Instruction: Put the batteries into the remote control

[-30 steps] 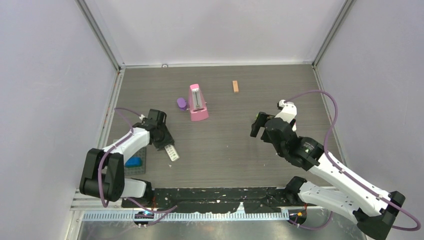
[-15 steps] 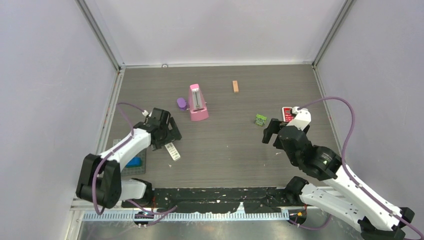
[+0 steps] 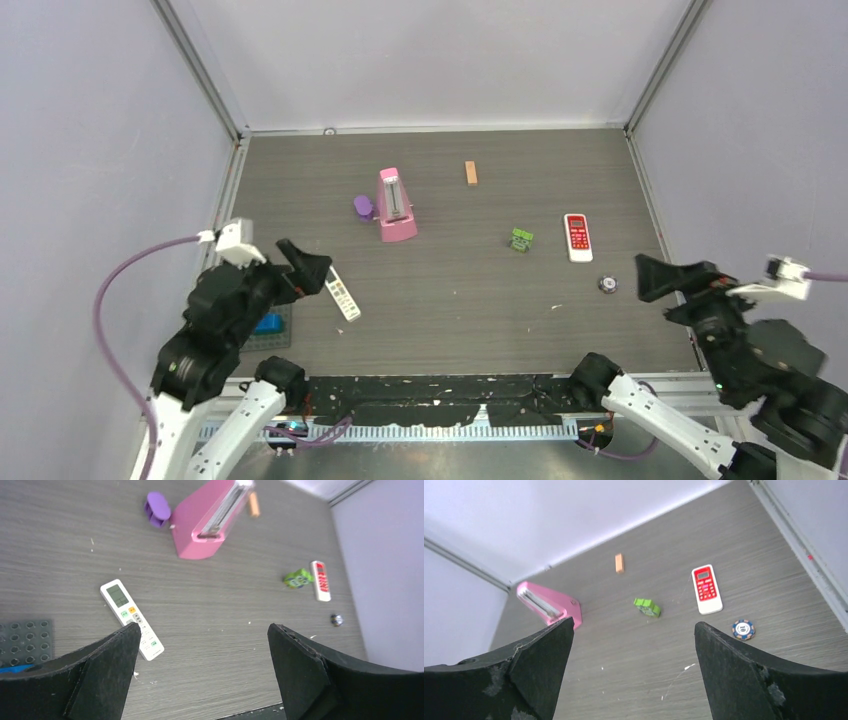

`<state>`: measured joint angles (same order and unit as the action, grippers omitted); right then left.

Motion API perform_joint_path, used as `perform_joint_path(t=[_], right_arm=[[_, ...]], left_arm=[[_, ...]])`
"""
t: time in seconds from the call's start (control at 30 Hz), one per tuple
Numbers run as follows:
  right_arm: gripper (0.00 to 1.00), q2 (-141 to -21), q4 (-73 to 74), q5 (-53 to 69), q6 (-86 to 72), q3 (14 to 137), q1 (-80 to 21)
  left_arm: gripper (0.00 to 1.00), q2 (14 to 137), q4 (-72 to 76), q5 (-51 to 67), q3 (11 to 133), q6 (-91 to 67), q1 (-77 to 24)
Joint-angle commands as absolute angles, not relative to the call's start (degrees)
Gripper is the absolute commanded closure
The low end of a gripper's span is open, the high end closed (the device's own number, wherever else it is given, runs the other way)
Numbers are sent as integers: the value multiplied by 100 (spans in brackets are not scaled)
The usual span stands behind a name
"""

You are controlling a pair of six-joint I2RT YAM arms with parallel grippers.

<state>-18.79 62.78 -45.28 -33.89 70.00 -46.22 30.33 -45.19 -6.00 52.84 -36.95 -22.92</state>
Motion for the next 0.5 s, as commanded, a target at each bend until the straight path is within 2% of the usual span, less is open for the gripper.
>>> perform_joint_path(t=[0.0,0.2,0.47], right_arm=[[5,-1694,7005,-5001,-3273,7686,-4612],[5,-1411,7202,-5141,-3330,8151,-4616],[5,-1402,7181,-4887,-3496,8129,-4612]], left_arm=[[0,2236,-5350,-680,5603,-3509,-2310],[0,1646,-5704,-745,5966,-3462,-2308],[0,1575,-6178,-760,6298,-3294,-2308]])
